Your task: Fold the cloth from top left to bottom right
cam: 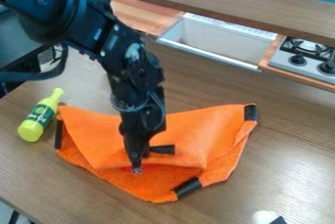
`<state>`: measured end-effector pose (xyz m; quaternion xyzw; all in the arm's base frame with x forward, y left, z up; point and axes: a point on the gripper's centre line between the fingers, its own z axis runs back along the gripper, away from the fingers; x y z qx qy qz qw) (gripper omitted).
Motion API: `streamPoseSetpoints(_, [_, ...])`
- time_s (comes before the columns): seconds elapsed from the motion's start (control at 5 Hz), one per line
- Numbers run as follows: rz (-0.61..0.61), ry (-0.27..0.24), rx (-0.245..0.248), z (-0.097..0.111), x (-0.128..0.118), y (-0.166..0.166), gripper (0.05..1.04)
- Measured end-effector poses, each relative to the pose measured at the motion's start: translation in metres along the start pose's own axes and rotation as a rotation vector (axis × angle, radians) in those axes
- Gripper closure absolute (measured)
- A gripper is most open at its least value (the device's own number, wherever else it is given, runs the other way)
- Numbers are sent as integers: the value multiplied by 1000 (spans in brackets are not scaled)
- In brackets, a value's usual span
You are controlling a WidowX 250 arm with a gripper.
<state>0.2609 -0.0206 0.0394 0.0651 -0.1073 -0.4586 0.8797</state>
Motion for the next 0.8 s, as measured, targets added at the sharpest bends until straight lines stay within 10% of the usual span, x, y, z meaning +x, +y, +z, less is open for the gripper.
streamPoseSetpoints(0.2, [-10, 62, -19, -12, -3, -12, 860])
streamPoseSetpoints(0.8, [-6, 25, -156, 0, 1, -11, 84])
